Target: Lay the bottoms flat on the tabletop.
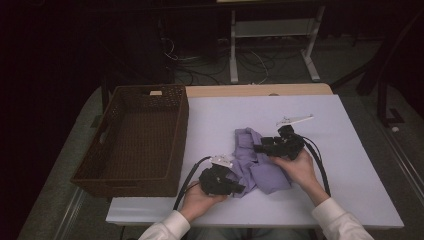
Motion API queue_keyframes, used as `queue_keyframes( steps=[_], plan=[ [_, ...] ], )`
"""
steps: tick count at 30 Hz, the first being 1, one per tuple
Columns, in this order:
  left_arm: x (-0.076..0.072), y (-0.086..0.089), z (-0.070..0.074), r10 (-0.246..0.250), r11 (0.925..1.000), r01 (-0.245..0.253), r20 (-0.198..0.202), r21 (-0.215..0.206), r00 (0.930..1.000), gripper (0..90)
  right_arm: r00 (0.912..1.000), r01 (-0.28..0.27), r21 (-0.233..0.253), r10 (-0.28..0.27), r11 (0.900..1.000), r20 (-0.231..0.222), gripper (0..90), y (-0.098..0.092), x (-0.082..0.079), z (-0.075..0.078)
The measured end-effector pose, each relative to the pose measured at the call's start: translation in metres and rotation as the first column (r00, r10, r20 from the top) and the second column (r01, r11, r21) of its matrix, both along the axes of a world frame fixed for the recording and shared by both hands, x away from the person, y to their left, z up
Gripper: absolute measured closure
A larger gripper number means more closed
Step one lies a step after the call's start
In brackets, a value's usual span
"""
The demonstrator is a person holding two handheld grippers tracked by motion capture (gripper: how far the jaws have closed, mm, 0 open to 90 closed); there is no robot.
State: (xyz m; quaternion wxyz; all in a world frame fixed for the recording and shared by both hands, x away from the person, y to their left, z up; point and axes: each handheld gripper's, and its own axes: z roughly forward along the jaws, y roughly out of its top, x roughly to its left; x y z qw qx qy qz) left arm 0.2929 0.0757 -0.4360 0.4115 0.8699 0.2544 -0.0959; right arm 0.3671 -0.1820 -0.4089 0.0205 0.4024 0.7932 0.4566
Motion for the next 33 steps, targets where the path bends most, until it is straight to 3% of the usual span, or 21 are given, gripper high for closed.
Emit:
queue_keyframes(
  steps=[6, 11, 14, 19, 26, 33],
  plan=[
    [0.0, -0.002, -0.001, -0.009, 0.9999, 0.009, 0.003, 0.006, 1.0, 85.2, 0.9999, 0.013, -0.127, -0.012, 0.992, 0.007, 42.6, 0.012, -0.003, 0.0],
    [-0.001, -0.002, -0.001, -0.009, 0.9999, 0.009, 0.002, 0.004, 1.0, 85.1, 0.9985, 0.054, -0.168, -0.051, 0.984, 0.018, 56.5, 0.011, -0.003, 0.002],
    [-0.001, -0.002, 0.0, -0.01, 0.9999, 0.01, 0.002, 0.002, 0.9999, 85.1, 0.9986, 0.053, -0.149, -0.053, 0.987, 0.002, 73.6, 0.007, -0.003, 0.003],
    [-0.001, -0.002, 0.0, -0.007, 1.0, 0.007, -0.001, -0.004, 1.0, 85.2, 0.9988, 0.04, -0.09, -0.043, 0.995, -0.024, 87.8, -0.002, -0.002, 0.007],
    [-0.001, -0.001, 0.001, -0.011, 0.9999, 0.011, 0.0, -0.005, 0.9999, 85.1, 0.9973, 0.071, -0.093, -0.072, 0.993, -0.011, 88.9, -0.021, -0.003, 0.017],
    [0.001, 0.003, 0.004, 0.006, 0.9997, -0.006, 0.002, -0.023, 1.0, 81.8, 0.9918, 0.127, -0.067, -0.128, 0.99, -0.005, 89.0, -0.059, -0.008, 0.026]
  ],
)
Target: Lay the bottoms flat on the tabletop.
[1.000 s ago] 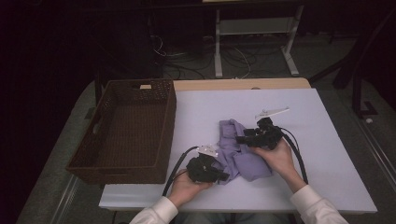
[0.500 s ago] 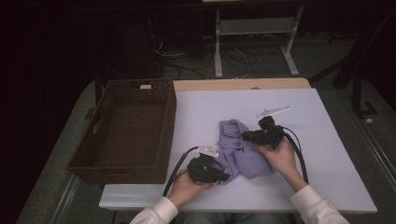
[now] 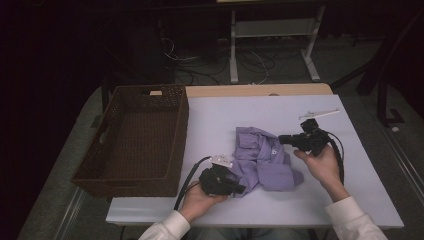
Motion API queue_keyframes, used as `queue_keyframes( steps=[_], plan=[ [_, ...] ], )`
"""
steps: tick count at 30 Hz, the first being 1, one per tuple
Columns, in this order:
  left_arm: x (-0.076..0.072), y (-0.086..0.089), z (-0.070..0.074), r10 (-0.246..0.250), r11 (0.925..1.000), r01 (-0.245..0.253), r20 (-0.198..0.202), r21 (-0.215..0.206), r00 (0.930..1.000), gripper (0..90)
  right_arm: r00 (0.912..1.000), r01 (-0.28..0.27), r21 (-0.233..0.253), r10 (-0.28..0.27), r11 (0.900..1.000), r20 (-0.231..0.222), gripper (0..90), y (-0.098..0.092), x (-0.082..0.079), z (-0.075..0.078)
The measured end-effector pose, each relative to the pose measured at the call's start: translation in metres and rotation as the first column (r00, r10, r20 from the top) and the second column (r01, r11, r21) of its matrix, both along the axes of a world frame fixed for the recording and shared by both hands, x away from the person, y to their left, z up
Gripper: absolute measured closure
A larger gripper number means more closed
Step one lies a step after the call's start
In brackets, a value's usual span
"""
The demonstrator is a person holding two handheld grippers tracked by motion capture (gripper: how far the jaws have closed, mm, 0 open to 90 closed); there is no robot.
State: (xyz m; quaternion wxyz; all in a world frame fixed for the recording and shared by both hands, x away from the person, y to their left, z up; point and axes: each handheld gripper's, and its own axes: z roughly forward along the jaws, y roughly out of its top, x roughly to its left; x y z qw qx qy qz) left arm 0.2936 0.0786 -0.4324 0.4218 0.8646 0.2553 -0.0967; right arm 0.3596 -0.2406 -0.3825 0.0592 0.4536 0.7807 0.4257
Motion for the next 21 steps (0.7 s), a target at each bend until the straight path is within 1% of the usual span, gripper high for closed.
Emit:
queue_keyframes(
  steps=[4, 7, 9, 12, 14, 17, 19, 21],
  plan=[
    [0.002, 0.007, 0.008, 0.025, 0.9992, -0.025, 0.01, -0.031, 0.9996, 77.4, 0.9996, 0.025, 0.029, -0.025, 0.999, -0.015, 89.1, -0.02, -0.004, -0.002],
    [0.003, 0.011, 0.015, 0.05, 0.997, -0.048, 0.033, -0.06, 0.9982, 70.5, 0.9987, 0.043, 0.044, -0.041, 0.998, -0.028, 89.1, -0.033, -0.006, -0.005],
    [0.005, 0.011, 0.019, 0.061, 0.9952, -0.058, 0.04, -0.079, 0.9974, 67.0, 0.9978, 0.055, 0.057, -0.052, 0.997, -0.04, 89.0, -0.04, -0.007, -0.007],
    [0.007, 0.005, 0.025, 0.066, 0.994, -0.06, 0.06, -0.091, 0.996, 62.9, 0.9966, 0.065, 0.07, -0.061, 0.995, -0.056, 89.0, -0.049, -0.011, -0.011],
    [0.01, -0.002, 0.029, 0.069, 0.9931, -0.061, 0.077, -0.1, 0.9946, 61.0, 0.996, 0.068, 0.069, -0.064, 0.995, -0.063, 89.0, -0.054, -0.014, -0.013],
    [0.014, -0.013, 0.032, 0.055, 0.9936, -0.045, 0.096, -0.103, 0.9938, 58.8, 0.9947, 0.073, 0.081, -0.066, 0.994, -0.079, 89.0, -0.06, -0.019, -0.018],
    [0.018, -0.019, 0.034, 0.052, 0.9938, -0.041, 0.105, -0.103, 0.9931, 55.9, 0.9937, 0.076, 0.079, -0.069, 0.994, -0.089, 89.0, -0.063, -0.022, -0.02],
    [0.025, -0.026, 0.036, 0.064, 0.9926, -0.051, 0.116, -0.11, 0.9912, 52.7, 0.9933, 0.079, 0.083, -0.071, 0.993, -0.091, 89.0, -0.066, -0.024, -0.021]
  ],
)
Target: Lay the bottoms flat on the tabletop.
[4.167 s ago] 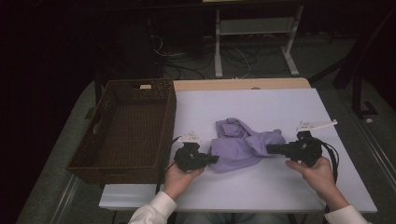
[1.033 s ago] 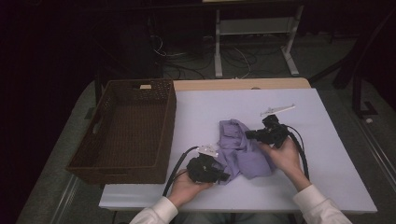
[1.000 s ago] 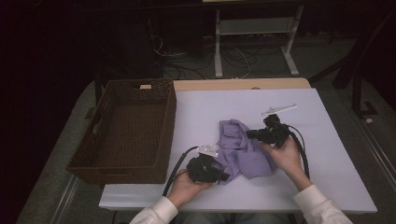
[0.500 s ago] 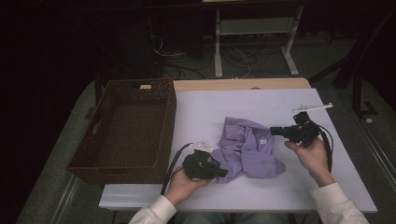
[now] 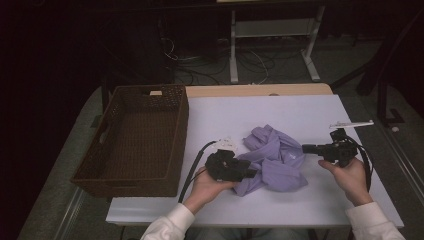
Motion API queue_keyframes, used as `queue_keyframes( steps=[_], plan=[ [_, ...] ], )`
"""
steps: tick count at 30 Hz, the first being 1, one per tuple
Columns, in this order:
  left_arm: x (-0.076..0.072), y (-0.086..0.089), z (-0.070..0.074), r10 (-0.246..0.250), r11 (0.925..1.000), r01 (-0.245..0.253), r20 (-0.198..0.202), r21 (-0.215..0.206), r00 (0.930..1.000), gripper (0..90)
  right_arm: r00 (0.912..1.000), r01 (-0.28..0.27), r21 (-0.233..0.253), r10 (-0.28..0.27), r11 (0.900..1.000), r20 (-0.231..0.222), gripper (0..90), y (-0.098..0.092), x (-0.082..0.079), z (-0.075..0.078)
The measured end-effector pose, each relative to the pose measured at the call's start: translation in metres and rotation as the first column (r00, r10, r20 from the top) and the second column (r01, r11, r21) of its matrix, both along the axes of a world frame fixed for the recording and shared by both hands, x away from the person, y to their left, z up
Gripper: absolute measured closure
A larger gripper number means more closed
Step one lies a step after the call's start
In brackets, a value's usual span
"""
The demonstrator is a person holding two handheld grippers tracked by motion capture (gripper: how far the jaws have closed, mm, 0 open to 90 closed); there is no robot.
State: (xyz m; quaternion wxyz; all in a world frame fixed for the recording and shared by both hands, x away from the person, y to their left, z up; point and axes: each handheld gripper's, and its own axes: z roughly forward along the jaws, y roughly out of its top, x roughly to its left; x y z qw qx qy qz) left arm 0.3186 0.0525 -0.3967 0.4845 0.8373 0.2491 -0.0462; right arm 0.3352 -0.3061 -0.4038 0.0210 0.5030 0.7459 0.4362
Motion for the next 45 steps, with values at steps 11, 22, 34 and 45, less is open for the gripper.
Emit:
queue_keyframes(
  steps=[11, 22, 34, 45],
  plan=[
    [0.041, -0.028, -0.007, 0.052, 0.998, -0.053, 0.022, 0.034, 0.9984, 44.9, 1.0, 0.0, 0.01, 0.0, 1.0, -0.006, 89.0, 0.002, -0.006, -0.003],
    [0.052, -0.033, -0.027, 0.086, 0.9898, -0.088, 0.024, 0.112, 0.996, 44.2, 0.9996, -0.022, 0.004, 0.022, 1.0, -0.015, 89.0, 0.007, -0.006, -0.006],
    [0.061, -0.034, -0.045, 0.051, 0.9831, -0.049, -0.007, 0.177, 0.9987, 62.7, 0.9974, -0.062, 0.004, 0.062, 0.998, -0.036, 88.9, 0.017, -0.006, -0.009],
    [0.059, -0.034, -0.044, -0.009, 0.9861, 0.017, -0.049, 0.165, 0.9987, 85.1, 0.9979, -0.053, 0.012, 0.054, 0.999, -0.037, 89.0, 0.012, -0.006, -0.008]
  ],
)
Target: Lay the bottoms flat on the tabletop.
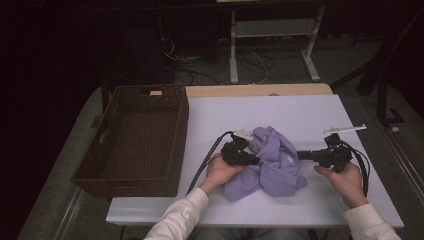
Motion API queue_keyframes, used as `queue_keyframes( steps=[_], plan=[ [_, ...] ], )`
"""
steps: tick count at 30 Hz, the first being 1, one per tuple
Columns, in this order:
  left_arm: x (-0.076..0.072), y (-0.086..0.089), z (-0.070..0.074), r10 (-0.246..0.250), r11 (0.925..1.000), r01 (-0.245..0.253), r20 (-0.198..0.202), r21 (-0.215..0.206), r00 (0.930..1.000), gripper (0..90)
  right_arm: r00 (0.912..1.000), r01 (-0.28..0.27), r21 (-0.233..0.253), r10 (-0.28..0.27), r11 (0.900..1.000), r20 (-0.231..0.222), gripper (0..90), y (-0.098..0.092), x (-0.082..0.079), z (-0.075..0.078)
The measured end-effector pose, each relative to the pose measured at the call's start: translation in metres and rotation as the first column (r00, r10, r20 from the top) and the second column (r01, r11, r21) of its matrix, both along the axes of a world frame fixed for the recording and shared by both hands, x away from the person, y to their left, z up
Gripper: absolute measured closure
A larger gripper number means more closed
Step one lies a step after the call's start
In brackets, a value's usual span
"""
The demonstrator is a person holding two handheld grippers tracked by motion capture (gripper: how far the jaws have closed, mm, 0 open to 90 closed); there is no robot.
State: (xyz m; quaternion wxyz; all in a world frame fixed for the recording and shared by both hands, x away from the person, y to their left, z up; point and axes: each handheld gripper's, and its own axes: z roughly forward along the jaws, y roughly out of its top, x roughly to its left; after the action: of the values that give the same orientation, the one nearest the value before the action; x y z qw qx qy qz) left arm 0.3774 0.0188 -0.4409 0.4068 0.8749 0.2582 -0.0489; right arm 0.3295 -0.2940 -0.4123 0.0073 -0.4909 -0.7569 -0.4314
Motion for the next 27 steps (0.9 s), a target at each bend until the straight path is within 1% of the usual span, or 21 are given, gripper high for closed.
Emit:
queue_keyframes(
  steps=[3, 5, 8, 11, 12, 18, 20, 23, 26, 27],
  plan=[
    [-0.002, 0.006, 0.005, 0.005, 0.9998, -0.005, -0.004, -0.017, 1.0, 85.2, 1.0, 0.006, 0.002, -0.006, 1.0, -0.002, 88.9, -0.002, 0.0, 0.0],
    [-0.006, 0.011, 0.009, 0.014, 0.9995, -0.014, -0.005, -0.03, 0.9999, 85.2, 1.0, 0.009, 0.006, -0.009, 1.0, -0.002, 89.0, -0.003, 0.0, 0.0],
    [-0.016, 0.022, 0.014, 0.023, 0.999, -0.024, -0.004, -0.037, 0.9997, 85.3, 0.9999, 0.014, 0.016, -0.014, 1.0, -0.004, 89.0, -0.005, -0.003, 0.001],
    [-0.031, 0.037, 0.019, 0.039, 0.9982, -0.039, -0.011, -0.045, 0.9992, 85.3, 0.9998, 0.02, 0.034, -0.019, 0.999, -0.009, 89.0, -0.007, -0.005, 0.001],
    [-0.036, 0.04, 0.02, 0.036, 0.9984, -0.037, -0.014, -0.044, 0.9992, 85.3, 0.9997, 0.021, 0.038, -0.02, 0.999, -0.014, 89.0, -0.009, -0.008, -0.001],
    [-0.062, 0.06, 0.027, 0.024, 0.9987, -0.024, -0.002, -0.045, 0.9997, 85.2, 0.9988, 0.027, 0.064, -0.024, 0.998, -0.042, 89.0, -0.016, -0.025, -0.005],
    [-0.068, 0.065, 0.028, 0.016, 0.9993, -0.016, -0.001, -0.033, 0.9999, 85.2, 0.9983, 0.023, 0.068, -0.019, 0.997, -0.055, 89.0, -0.018, -0.033, -0.007],
    [-0.076, 0.074, 0.026, 0.012, 0.9997, -0.012, -0.006, -0.022, 0.9999, 85.2, 0.9978, 0.014, 0.055, -0.01, 0.998, -0.065, 89.0, -0.019, -0.043, -0.009],
    [-0.08, 0.08, 0.024, 0.01, 0.9999, -0.01, -0.014, -0.012, 0.9999, 85.1, 0.9974, 0.008, 0.027, -0.006, 1.0, -0.071, 88.9, -0.019, -0.051, -0.01],
    [-0.081, 0.082, 0.023, 0.013, 0.9998, -0.013, -0.017, -0.014, 0.9998, 85.1, 0.9972, 0.008, 0.026, -0.006, 1.0, -0.075, 88.9, -0.02, -0.053, -0.011]
  ],
)
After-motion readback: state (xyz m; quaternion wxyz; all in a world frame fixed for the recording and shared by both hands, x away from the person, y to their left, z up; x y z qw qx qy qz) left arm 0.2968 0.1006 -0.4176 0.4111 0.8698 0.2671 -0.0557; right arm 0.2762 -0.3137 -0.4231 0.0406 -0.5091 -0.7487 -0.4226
